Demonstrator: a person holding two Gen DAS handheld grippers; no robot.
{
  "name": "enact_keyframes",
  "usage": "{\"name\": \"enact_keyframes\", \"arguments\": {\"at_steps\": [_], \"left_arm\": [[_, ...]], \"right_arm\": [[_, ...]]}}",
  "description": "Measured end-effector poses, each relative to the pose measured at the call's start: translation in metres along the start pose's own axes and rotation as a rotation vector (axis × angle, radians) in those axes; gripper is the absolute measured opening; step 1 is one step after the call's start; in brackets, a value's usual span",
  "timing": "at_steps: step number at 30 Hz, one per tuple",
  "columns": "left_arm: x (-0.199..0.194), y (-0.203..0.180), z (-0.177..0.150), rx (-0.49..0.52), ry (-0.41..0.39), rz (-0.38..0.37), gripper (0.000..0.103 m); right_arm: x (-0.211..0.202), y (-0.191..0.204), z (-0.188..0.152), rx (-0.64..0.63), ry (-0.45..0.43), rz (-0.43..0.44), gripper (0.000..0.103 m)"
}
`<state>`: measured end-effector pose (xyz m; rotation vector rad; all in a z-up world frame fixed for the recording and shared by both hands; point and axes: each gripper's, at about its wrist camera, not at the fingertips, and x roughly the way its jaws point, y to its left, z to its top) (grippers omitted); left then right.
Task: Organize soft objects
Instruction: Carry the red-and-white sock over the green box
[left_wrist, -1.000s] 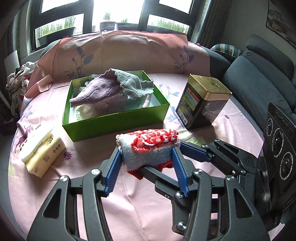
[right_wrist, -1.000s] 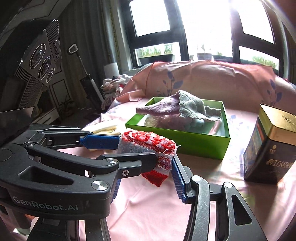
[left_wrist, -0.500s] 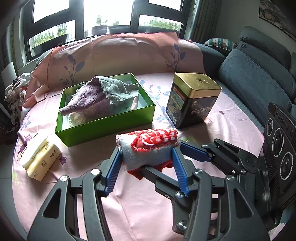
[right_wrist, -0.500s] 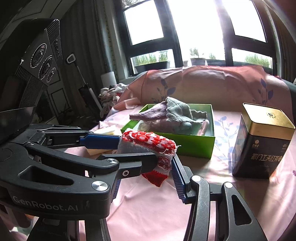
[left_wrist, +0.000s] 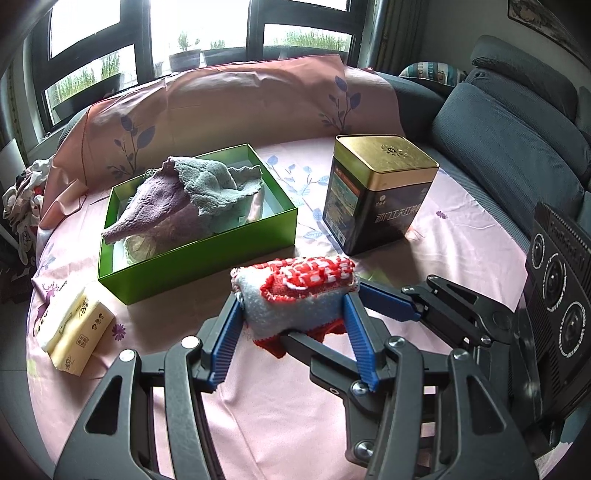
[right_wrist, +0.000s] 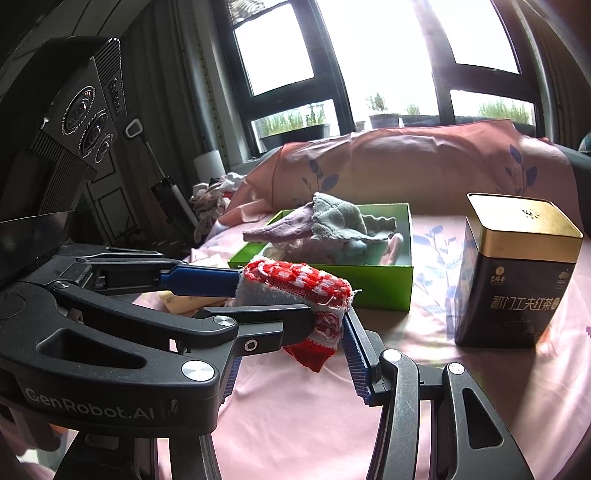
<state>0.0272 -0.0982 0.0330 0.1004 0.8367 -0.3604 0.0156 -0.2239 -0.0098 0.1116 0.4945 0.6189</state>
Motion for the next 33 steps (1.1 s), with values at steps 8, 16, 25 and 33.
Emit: {"name": "enact_keyframes", "arguments": {"at_steps": [8,16,25,33], "left_arm": [[0.006,-0.006,0.008,0.033,0.000,0.000,0.055],[0.010,-0.005,0.015,0.041,-0.006,-0.007,0.055],[0.008,0.003,0.026,0.049,-0.026,-0.001,0.055],[0.001,0.014,0.036,0.046,-0.059,0.015,0.055]], "right_arm": [[0.001,-0.009,0.003,0.017,-0.011,-0.010,0.052],[0.004,-0.013,0.007,0.021,-0.018,-0.018,0.052],[0.011,-0.013,0.019,0.000,-0.022,-0.016,0.052],[0.019,-0.009,0.035,-0.020,-0.045,-0.007,0.052]]}}
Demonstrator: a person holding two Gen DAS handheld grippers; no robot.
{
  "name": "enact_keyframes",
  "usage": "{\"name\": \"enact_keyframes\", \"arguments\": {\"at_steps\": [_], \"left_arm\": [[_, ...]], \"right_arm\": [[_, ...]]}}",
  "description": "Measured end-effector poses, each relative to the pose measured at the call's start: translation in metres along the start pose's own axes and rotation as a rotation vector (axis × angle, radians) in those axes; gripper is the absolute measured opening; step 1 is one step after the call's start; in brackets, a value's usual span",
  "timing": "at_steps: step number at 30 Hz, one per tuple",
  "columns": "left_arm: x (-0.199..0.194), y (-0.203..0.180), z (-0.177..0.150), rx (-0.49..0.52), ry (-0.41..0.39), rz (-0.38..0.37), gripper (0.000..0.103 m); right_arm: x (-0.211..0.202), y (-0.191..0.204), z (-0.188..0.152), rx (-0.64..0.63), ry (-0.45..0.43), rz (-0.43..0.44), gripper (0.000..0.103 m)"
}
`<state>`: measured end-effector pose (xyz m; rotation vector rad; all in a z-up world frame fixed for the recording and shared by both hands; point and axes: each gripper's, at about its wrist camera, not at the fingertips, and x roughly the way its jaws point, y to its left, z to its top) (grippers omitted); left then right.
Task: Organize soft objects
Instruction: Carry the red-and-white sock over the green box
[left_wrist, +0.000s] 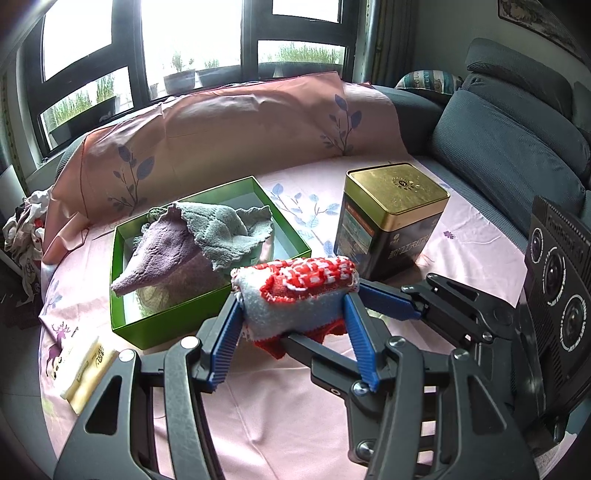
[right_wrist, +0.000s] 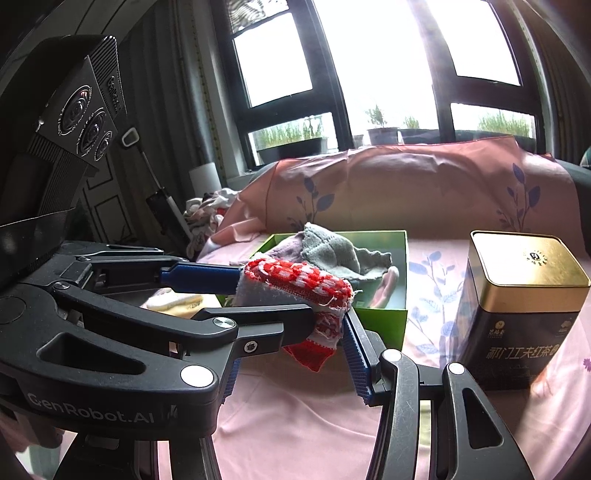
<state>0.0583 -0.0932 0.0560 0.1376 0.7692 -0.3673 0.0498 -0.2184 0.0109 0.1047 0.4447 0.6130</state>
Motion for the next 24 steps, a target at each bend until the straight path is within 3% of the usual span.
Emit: {"name": "enact_keyframes", "arguments": {"at_steps": [15,24], "left_arm": [[0.001,0.037,0.034,-0.028,-0.064,0.015,0.055],[0.021,0.065,0.064,-0.064,-0.080,0.023,0.055]], "right_arm": [[0.032,0.004,0.040,-0.053,-0.023,0.004,0.052],[0.068,-0.005,0.067,-0.043,-0.017,-0.002,0.052]]}}
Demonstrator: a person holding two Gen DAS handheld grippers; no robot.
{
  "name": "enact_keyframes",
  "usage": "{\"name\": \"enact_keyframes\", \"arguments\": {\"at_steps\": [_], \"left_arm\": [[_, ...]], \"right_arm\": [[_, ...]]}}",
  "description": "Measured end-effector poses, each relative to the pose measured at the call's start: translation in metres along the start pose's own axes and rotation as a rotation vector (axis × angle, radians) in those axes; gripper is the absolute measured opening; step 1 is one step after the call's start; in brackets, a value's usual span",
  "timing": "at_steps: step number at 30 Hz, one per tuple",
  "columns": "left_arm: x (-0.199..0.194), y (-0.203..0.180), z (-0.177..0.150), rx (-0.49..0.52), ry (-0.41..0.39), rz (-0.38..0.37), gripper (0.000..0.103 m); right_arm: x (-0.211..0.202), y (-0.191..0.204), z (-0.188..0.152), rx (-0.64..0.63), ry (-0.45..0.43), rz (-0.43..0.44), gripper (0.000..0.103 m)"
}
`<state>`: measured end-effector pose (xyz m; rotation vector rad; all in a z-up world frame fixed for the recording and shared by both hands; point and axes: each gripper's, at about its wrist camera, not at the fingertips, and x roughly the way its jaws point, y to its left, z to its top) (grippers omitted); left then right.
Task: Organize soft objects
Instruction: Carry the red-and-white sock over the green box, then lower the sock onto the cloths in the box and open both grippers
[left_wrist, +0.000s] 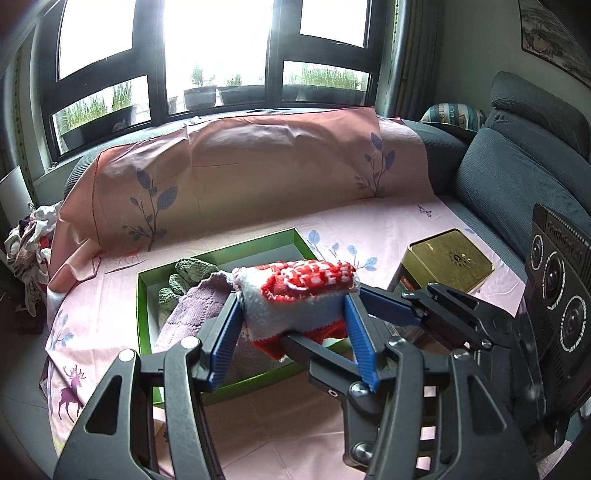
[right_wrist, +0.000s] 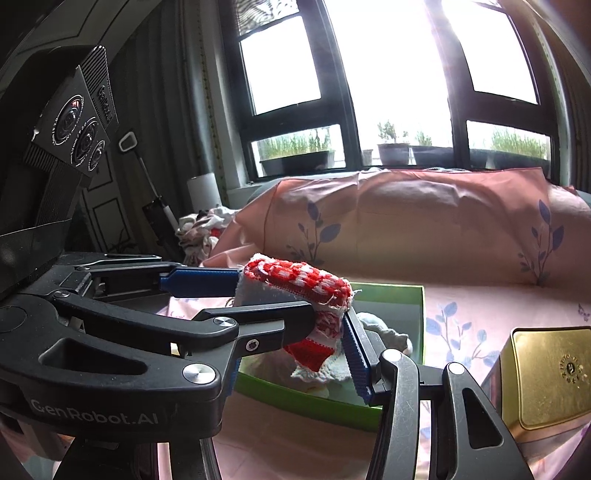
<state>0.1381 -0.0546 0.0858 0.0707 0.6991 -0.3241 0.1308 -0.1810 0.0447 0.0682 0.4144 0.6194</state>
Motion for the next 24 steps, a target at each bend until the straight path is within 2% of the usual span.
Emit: {"name": "enact_keyframes", "arguments": {"at_steps": [11,24], "left_arm": [[0.038,0.032,0.017,-0.055,0.018,0.003,0.055],[0.082,0.056,0.012,-0.130,0.085,0.015,0.055]], "right_arm": [[0.047,-0.012,0.012,-0.004,0.035,-0.011,0.052],[0.092,-0.021,0.004,0.033,0.120,-0.031,0.052]]}}
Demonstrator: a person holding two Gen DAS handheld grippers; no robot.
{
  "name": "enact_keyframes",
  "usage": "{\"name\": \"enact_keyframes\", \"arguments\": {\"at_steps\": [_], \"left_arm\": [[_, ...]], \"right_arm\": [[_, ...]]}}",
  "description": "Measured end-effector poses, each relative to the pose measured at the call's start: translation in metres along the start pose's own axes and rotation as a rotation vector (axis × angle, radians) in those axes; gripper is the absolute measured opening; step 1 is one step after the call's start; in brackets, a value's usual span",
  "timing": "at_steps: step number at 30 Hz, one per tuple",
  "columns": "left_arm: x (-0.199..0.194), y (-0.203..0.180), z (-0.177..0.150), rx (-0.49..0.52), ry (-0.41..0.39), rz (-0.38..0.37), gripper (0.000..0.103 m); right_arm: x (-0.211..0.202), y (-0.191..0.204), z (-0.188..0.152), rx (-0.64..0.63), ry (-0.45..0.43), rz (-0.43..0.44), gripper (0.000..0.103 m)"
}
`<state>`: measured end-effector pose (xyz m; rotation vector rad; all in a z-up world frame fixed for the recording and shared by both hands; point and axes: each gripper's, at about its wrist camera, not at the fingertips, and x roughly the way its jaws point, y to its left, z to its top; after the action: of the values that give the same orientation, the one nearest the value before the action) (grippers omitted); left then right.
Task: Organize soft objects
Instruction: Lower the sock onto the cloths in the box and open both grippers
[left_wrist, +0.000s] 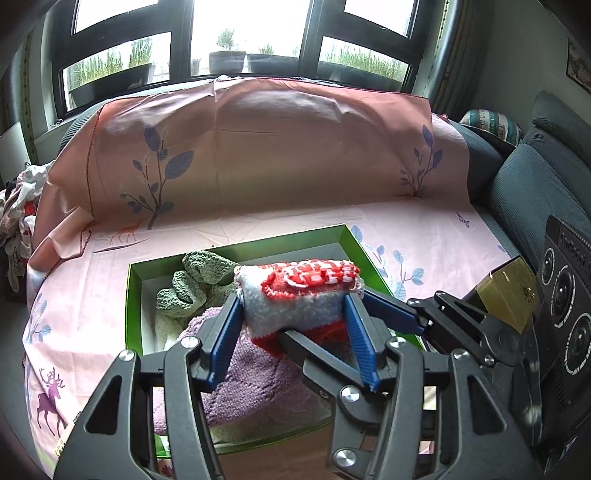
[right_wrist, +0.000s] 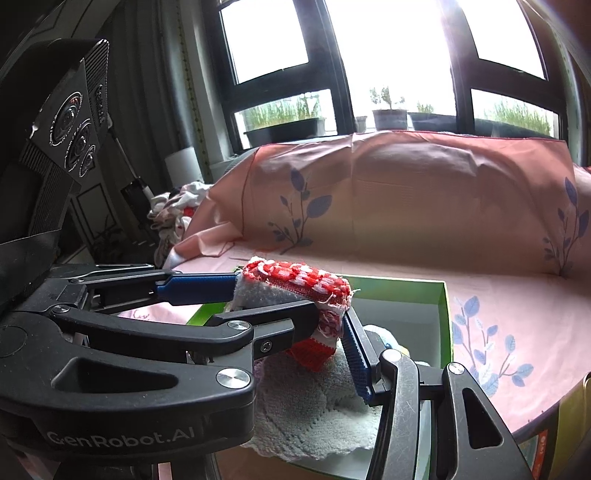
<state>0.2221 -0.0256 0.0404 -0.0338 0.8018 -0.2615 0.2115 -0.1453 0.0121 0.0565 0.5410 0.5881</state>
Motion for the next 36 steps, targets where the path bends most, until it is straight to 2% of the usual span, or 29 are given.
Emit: {"name": "enact_keyframes", "arguments": {"at_steps": [13,36], "left_arm": [[0.026,0.015,-0.004,-0.040,0.055,0.031,0.055],[0.039,0.028,-0.014,-0.090,0.094,0.031,0.057]], "right_arm": [[0.032,0.001,-0.002,0.011,0.097,-0.032,0.052],[0.049,0.002,-0.007,0.006,0.188,-0.045,0.053]]}}
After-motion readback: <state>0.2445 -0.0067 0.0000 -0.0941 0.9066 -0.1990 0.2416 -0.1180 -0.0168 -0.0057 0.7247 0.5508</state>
